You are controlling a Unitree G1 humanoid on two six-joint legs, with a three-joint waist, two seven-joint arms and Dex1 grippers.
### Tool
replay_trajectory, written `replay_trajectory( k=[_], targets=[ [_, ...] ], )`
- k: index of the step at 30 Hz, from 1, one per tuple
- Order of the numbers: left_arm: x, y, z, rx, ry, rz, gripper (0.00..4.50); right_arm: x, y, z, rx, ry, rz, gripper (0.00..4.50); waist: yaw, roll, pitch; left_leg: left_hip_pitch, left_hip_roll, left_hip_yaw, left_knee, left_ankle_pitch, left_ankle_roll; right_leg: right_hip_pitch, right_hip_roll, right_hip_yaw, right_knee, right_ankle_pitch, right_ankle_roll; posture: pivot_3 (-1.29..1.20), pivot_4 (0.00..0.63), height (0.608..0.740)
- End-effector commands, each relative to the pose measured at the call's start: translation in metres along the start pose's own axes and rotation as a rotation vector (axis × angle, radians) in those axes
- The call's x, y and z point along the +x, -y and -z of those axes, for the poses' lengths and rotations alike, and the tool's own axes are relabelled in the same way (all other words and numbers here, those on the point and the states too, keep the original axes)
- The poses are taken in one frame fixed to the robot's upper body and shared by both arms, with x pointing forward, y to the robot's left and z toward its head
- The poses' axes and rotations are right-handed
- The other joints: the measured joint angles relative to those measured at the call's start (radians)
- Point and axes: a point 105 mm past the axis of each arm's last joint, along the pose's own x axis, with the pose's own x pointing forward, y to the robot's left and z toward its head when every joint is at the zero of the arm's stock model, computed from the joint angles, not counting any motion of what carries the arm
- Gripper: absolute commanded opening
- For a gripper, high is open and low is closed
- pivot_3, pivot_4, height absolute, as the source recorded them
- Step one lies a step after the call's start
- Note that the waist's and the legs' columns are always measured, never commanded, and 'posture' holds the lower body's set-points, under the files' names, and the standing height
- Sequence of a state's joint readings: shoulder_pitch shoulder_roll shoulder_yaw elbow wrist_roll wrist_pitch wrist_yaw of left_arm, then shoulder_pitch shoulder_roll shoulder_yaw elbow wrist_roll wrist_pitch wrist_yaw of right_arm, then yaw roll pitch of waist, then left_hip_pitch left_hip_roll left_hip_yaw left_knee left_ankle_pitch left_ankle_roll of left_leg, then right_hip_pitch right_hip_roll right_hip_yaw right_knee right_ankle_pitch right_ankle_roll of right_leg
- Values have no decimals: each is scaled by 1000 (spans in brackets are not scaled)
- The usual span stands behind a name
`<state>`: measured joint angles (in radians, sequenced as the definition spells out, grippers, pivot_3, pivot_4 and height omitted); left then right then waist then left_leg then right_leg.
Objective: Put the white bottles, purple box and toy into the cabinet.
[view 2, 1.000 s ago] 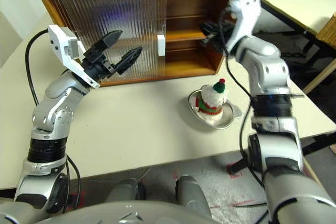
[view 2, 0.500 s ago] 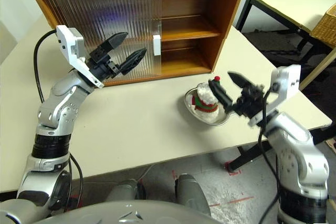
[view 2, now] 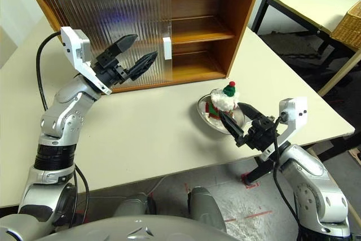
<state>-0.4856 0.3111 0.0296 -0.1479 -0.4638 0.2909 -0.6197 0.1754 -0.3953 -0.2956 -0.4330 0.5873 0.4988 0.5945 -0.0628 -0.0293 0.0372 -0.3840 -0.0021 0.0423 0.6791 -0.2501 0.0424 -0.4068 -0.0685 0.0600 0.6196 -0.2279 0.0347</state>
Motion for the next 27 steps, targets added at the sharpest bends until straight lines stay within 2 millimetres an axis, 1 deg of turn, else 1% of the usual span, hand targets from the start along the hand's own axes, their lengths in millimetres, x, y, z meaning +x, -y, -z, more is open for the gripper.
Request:
replay_trajectory(
  k=[1,9,20,22,24,27],
  targets=[
    [0,-2,-5,23,6,-10,4500,4,6,3,-3,2,15,4486,1,0,0,0,0,0,0,0,0,0,0,0,0,0,0,-52,0,740],
    [-1,-4,-10,40,12,-22,4500,9,19,13,-22,-31,51,4486,5,-1,1,0,0,0,0,0,0,0,0,0,0,1,1,-35,0,740],
    [-1,-5,-12,49,14,-31,4500,15,19,22,-30,-62,43,4486,20,-1,1,0,0,0,0,0,0,0,0,0,0,1,2,-25,0,740],
    [-1,-5,-13,50,14,-33,4500,16,19,22,-27,-63,42,4097,25,-2,1,0,0,0,0,0,0,0,0,0,0,1,2,-20,0,740],
    [-2,-5,-13,52,14,-36,4500,18,19,22,-28,-63,38,3557,27,-2,1,0,0,0,0,0,0,0,0,0,0,1,2,-19,0,740],
    [-2,-7,-13,56,13,-43,4500,19,18,20,-29,-60,30,2389,27,-2,1,0,0,0,0,0,0,0,0,0,0,1,2,-19,0,740]
  ],
)
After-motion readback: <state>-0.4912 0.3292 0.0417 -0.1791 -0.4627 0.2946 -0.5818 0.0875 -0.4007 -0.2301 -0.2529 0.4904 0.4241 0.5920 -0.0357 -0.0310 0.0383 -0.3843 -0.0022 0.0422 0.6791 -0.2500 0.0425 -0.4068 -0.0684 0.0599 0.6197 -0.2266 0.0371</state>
